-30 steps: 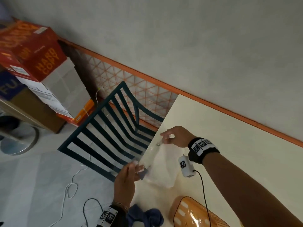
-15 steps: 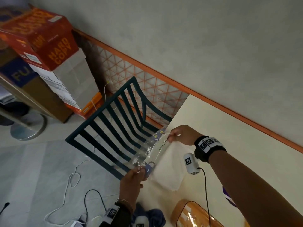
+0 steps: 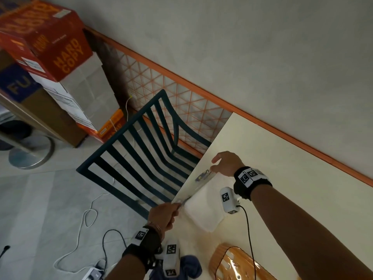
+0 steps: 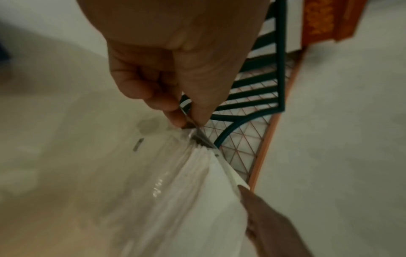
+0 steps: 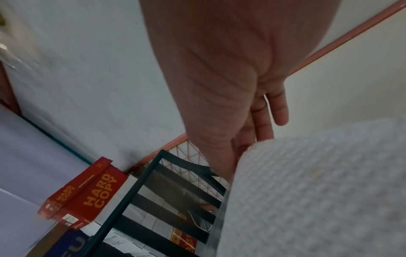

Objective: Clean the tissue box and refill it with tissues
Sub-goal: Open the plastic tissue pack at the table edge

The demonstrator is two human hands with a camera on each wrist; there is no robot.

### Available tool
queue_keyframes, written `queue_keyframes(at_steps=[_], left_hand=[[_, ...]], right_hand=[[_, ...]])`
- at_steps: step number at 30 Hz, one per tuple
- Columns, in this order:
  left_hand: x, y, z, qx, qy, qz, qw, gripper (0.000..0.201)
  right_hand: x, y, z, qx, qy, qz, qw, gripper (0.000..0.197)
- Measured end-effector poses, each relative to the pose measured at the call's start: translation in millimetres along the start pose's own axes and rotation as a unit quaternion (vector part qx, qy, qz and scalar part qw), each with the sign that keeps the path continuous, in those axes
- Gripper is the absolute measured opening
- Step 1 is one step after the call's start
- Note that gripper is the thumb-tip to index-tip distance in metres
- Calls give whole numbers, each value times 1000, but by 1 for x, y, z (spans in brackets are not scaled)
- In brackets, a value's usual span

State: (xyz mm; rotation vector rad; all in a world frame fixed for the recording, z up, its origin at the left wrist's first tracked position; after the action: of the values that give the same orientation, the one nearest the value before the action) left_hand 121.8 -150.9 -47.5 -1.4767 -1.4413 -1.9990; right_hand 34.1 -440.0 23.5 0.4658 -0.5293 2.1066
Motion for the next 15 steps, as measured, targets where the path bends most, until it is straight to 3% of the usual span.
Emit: queue_keyframes(at_steps=[2,5,8,12,15], left_hand=[[-4,6,2,-107,13,-54,993,37],[1,24,10,-227,57,-184,955,46],[22,41,-4,-258,0,-306,916,42],[33,46,-39,-301,-143,-297,895,60],[31,45,-51,-337,-135,-276,890,66]], right_hand=[[3,2,1,-4,13,-1,1000,35],[11,7,8,-30,48,-14,998,34],[32,15,18,-61,104,-20,992,25],[69,29,6,-95,96,-27,990,21],[86,37,-11,-104,88,-46,990,30]])
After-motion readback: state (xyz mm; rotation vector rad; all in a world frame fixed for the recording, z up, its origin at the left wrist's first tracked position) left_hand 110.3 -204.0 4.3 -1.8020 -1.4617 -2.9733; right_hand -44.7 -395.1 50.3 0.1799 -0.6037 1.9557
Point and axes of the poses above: each hand's wrist, its own x-axis away from the middle knuckle, its own z-axis out of the back of the hand, y = z × x, the point moved 4 cm from there along -x, towards the middle knuckle, and after that the axes turned 10 degrees about x, right-handed, at the moved point
